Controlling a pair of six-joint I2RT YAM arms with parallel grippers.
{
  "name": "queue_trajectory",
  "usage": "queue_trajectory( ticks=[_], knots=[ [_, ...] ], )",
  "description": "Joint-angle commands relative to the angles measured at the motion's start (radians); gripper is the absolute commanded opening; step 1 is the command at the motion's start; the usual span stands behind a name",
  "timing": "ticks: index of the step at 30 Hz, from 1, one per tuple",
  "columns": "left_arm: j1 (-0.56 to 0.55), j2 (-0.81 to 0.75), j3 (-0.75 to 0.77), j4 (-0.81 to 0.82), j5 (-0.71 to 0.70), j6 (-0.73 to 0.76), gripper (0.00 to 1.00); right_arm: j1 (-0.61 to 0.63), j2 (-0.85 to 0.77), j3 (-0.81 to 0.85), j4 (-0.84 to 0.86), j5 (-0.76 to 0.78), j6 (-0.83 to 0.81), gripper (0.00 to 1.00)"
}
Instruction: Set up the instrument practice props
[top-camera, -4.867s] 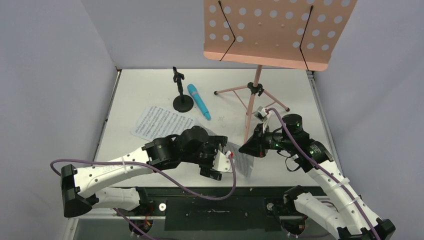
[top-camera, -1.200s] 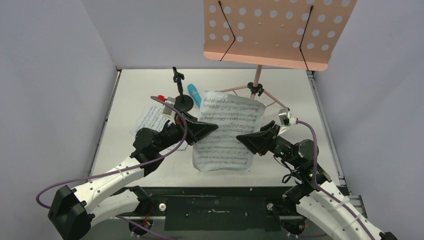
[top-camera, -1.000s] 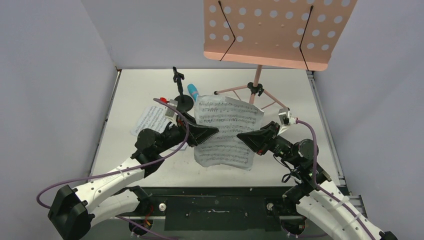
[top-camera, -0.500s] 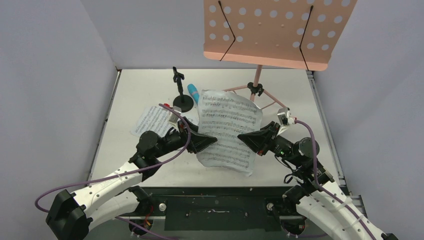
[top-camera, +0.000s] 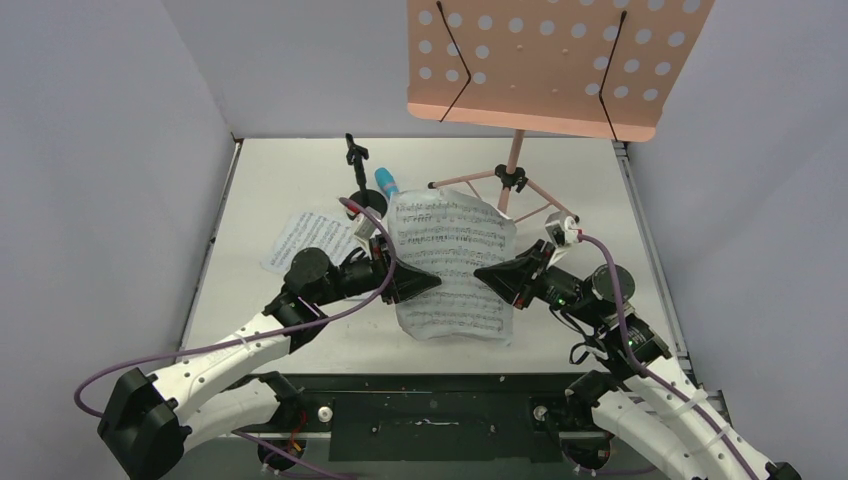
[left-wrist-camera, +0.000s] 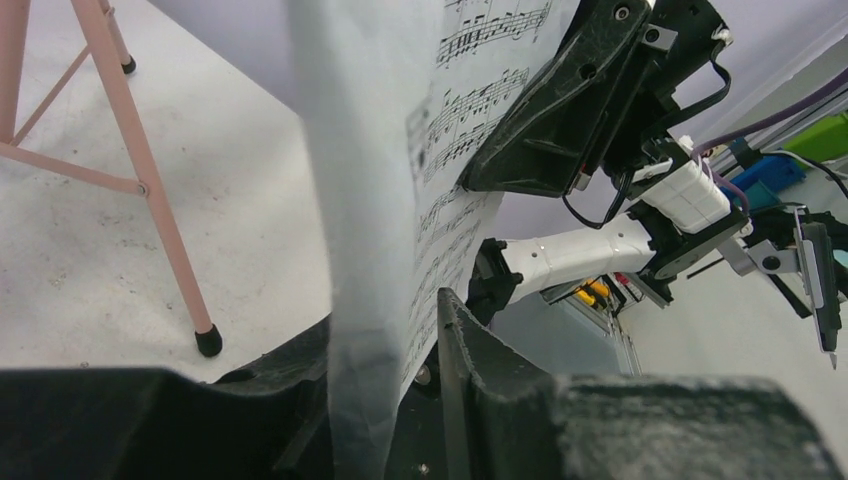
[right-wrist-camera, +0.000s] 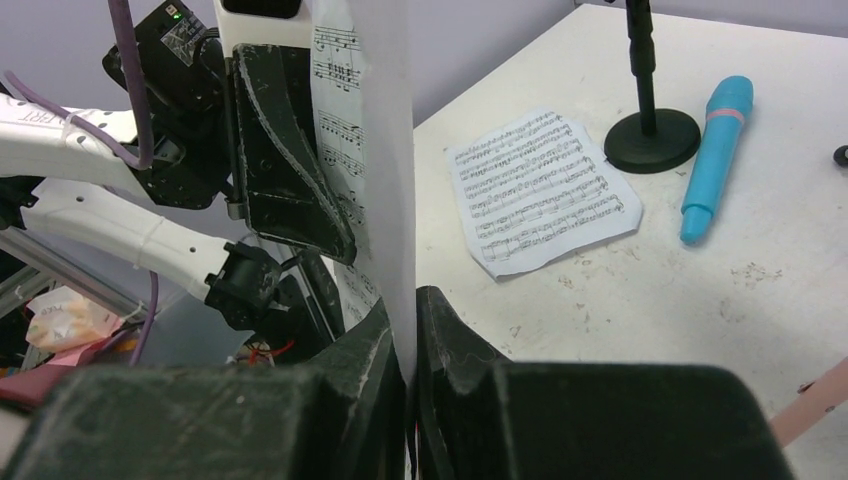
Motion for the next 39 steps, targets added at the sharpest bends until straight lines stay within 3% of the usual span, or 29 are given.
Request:
queue_trajectory(
  ticks=[1, 5, 8, 11, 15, 16, 18, 23, 30, 39],
  knots=[
    [0.004, 0.002, 0.045, -0.004, 0.035, 0.009, 0.18, 0.004, 0.000, 0.051, -0.010, -0.001, -0.047, 0.05],
    [0.004, 0.011, 0.048, -0.011, 0.038, 0.007, 0.02, 0.004, 0.012, 0.053, -0.010, 0.001, -0.046, 0.05],
    [0.004, 0.011, 0.045, -0.021, 0.027, 0.015, 0.00, 0.004, 0.017, 0.055, -0.024, 0.011, -0.052, 0.08],
    [0.004, 0.005, 0.040, -0.031, 0.011, 0.022, 0.00, 0.004, 0.022, 0.071, -0.063, 0.039, -0.066, 0.19],
    [0.007, -0.016, 0.028, -0.041, -0.024, 0.045, 0.00, 0.004, 0.021, 0.088, -0.112, 0.114, -0.085, 0.36],
    [0.008, -0.023, 0.028, -0.052, -0.034, 0.057, 0.00, 0.004, 0.021, 0.096, -0.128, 0.139, -0.087, 0.44],
    [0.011, -0.039, 0.031, -0.073, -0.055, 0.074, 0.00, 0.004, 0.030, 0.115, -0.180, 0.201, -0.089, 0.68],
    [0.024, -0.079, 0.026, -0.111, -0.095, 0.113, 0.00, 0.004, 0.063, 0.149, -0.230, 0.261, -0.095, 0.88],
    [0.043, -0.089, 0.077, -0.172, -0.071, 0.154, 0.00, 0.004, 0.101, 0.203, -0.261, 0.270, -0.102, 1.00],
    [0.046, -0.067, 0.223, -0.204, -0.010, 0.272, 0.00, 0.004, 0.140, 0.389, -0.359, 0.359, -0.157, 0.94]
  ],
)
